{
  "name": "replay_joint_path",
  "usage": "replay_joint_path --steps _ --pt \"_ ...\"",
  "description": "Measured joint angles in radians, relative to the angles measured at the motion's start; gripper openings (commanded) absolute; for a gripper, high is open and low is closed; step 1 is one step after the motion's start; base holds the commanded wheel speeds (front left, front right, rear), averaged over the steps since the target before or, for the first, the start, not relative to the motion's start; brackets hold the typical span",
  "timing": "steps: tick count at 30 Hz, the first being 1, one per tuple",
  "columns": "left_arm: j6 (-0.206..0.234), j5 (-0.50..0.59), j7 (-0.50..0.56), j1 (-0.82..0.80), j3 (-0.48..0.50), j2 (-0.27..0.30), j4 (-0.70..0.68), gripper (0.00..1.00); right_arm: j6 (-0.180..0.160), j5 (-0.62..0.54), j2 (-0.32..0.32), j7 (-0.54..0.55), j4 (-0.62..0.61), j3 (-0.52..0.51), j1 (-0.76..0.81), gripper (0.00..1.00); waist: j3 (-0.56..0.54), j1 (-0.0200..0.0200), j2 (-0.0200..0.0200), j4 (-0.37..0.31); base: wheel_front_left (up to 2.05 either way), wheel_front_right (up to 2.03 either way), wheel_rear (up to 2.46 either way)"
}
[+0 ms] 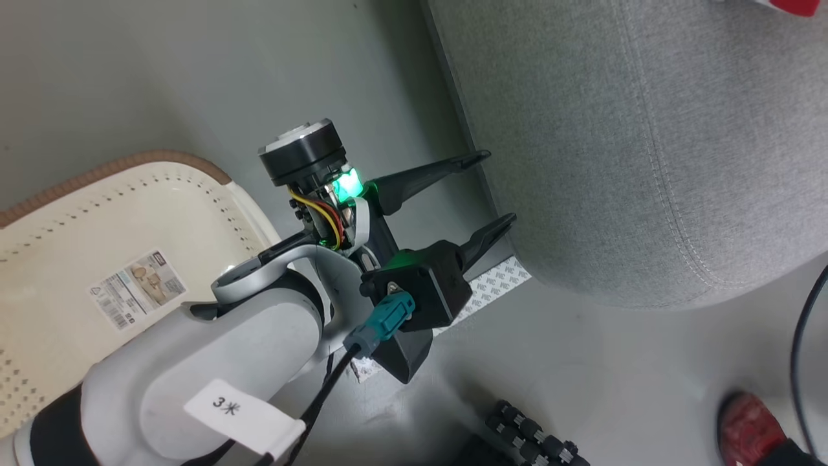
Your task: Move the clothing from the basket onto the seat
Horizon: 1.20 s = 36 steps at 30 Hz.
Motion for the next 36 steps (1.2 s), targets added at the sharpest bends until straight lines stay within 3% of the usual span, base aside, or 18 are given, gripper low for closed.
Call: replay_joint_path --steps 7,12,24,36 --pt "0.042 -0.018 -0.05 0.029 0.006 -0.019 0.021 1.0 0.0 -0.059 0.045 0.0 -0.215 -0.039 0.218 1.0 -0.057 0.0 0.0 0.014 0.0 0.0 0.0" --pt "0.098 -0.073 -0.119 0.085 0.044 -0.045 0.057 1.0 0.0 -0.109 0.082 0.0 -0.337 0.038 0.365 1.0 -0.114 -0.0001 0.0 0.039 0.0 0.0 0.0" --pt "0.24 -0.245 -0.332 0.331 0.175 -0.058 0.176 1.0 0.0 -0.177 0.119 0.0 -0.415 0.282 0.5 1.0 -0.301 0.0 -0.0001 0.146 0.0 0.0 0.0" --pt "0.371 -0.367 -0.422 0.618 0.334 -0.058 0.216 1.0 0.0 -0.233 0.186 0.0 -0.493 0.382 0.732 1.0 -0.532 -0.0001 -0.0002 0.283 0.0 0.0 0.0"
